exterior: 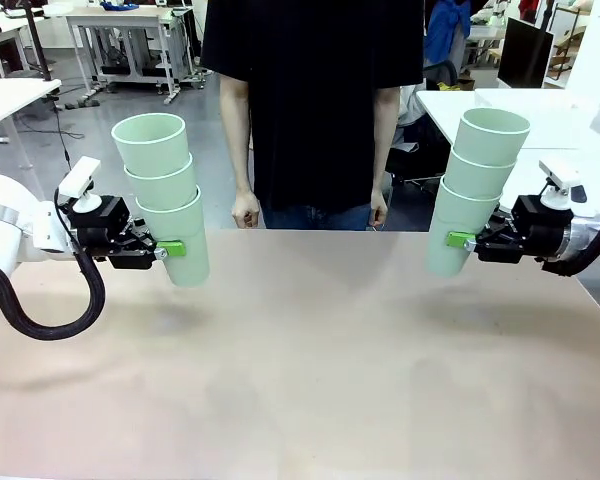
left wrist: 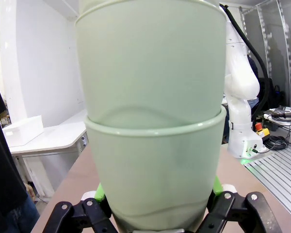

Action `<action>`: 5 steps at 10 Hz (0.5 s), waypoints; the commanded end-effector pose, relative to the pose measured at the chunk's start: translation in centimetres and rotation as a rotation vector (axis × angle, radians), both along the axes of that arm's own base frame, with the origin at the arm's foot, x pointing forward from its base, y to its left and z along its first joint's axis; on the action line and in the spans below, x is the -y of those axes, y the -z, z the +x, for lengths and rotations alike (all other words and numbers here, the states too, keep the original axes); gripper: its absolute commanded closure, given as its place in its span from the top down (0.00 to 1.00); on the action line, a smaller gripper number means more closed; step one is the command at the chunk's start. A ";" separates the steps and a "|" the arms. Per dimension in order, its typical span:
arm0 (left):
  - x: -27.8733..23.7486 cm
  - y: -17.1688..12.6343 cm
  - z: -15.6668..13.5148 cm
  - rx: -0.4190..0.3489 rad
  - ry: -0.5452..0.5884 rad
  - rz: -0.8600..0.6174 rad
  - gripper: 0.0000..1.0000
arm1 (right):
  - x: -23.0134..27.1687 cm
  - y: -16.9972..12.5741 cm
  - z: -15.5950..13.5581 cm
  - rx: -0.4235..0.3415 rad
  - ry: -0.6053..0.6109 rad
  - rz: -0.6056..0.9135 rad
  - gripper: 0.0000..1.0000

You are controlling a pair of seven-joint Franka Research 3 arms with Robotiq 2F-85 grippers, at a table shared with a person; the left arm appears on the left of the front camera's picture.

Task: Stack the cups and store them in the basket.
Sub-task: Place the stack of Reusable plastic cups into the Pantry Basket.

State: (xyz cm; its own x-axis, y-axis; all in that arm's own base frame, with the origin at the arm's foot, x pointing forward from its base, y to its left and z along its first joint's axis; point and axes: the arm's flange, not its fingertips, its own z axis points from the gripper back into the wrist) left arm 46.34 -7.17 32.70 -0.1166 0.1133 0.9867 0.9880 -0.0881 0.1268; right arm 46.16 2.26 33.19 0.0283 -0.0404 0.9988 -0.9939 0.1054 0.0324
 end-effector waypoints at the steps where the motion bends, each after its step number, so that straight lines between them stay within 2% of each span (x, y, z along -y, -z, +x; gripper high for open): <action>1: 0.1 -0.5 0.0 0.012 0.004 -0.004 0.87 | -0.2 -0.5 0.2 0.010 0.016 0.008 0.85; 5: 0.1 -0.5 0.0 0.012 0.004 -0.004 0.87 | -0.2 -0.5 0.2 0.010 0.016 0.008 0.85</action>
